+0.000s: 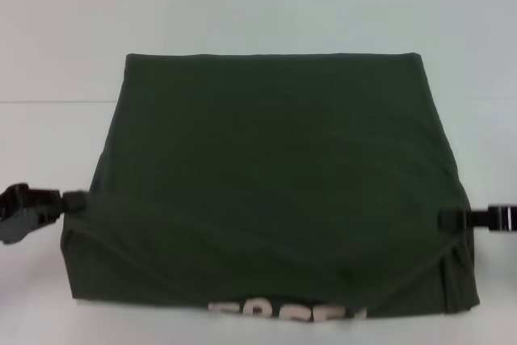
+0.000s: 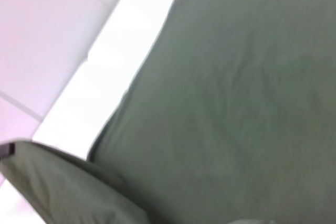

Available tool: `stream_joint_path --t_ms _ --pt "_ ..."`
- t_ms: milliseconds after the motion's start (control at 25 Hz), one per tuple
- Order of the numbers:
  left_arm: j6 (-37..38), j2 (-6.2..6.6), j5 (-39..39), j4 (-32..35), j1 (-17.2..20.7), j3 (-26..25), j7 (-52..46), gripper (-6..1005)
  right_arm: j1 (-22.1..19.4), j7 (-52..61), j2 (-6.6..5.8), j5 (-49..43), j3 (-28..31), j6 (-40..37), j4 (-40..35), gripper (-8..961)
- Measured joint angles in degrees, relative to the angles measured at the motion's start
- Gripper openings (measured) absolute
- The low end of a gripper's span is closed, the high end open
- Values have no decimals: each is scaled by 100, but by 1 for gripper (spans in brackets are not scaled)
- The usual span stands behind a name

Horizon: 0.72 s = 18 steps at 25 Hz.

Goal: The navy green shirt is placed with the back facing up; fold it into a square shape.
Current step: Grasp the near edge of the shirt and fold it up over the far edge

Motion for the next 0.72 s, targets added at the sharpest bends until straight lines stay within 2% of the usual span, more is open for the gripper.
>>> stream_joint_path --t_ms 160,320,560,720 --pt "-336 -181 -370 -17 47 -5 143 50 -27 -155 19 499 2 332 163 61" --pt "-710 -361 -642 -23 70 -9 296 51 -79 -277 118 882 35 758 234 61" --pt "-1201 -458 -1028 -204 106 -16 545 52 -104 -488 221 1247 42 1506 476 60" --pt "-1513 -475 -1392 -512 122 -17 859 52 -106 -748 373 1502 43 2082 642 59"
